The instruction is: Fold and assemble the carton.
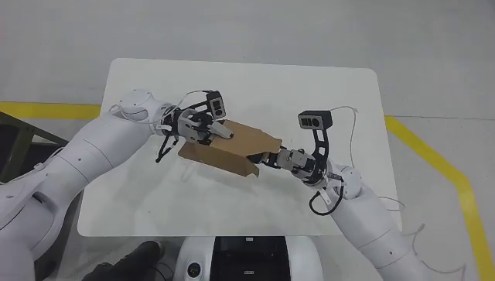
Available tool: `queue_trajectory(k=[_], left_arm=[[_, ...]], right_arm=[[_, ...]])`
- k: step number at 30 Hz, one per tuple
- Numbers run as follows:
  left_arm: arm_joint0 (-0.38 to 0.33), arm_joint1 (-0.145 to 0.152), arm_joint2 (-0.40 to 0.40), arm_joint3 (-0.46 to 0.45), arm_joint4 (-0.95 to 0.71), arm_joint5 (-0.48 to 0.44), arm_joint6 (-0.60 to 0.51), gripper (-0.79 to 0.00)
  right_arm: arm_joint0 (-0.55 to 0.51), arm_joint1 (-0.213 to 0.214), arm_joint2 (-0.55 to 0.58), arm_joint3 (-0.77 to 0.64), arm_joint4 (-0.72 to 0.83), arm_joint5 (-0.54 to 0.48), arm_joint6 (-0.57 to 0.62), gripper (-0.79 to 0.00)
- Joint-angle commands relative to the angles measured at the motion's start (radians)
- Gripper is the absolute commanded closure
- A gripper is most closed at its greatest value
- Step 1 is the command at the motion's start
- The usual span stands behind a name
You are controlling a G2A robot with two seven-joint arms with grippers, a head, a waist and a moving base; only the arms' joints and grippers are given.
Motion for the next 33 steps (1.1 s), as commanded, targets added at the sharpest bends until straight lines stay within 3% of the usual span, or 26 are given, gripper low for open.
queue_trajectory(k=[1,6,13,26,33], left_arm=[[0.005,0.002,-0.009,0.012,-0.003,-0.009,0.0,0.0],[0.009,0.006,-0.033,0.072,0.026,-0.059,0.0,0.0],[0.041,0.001,-0.083,0.129,-0.062,-0.07,0.0,0.0],[0.069,-0.032,-0.132,0.194,-0.022,-0.073,0.0,0.0],[0.081,-0.043,-0.163,0.21,-0.01,-0.072,0.0,0.0]], right_arm=[[-0.001,0.0,0.005,0.0,0.001,-0.002,-0.002,-0.785],[-0.023,0.006,0.047,-0.02,-0.007,-0.016,-0.016,-0.785],[-0.055,0.014,0.078,-0.061,-0.01,0.008,-0.003,-0.785],[0.022,-0.029,-0.075,-0.009,0.022,0.0,0.0,-0.785],[0.048,-0.042,-0.093,0.014,0.001,-0.029,-0.029,-0.785]])
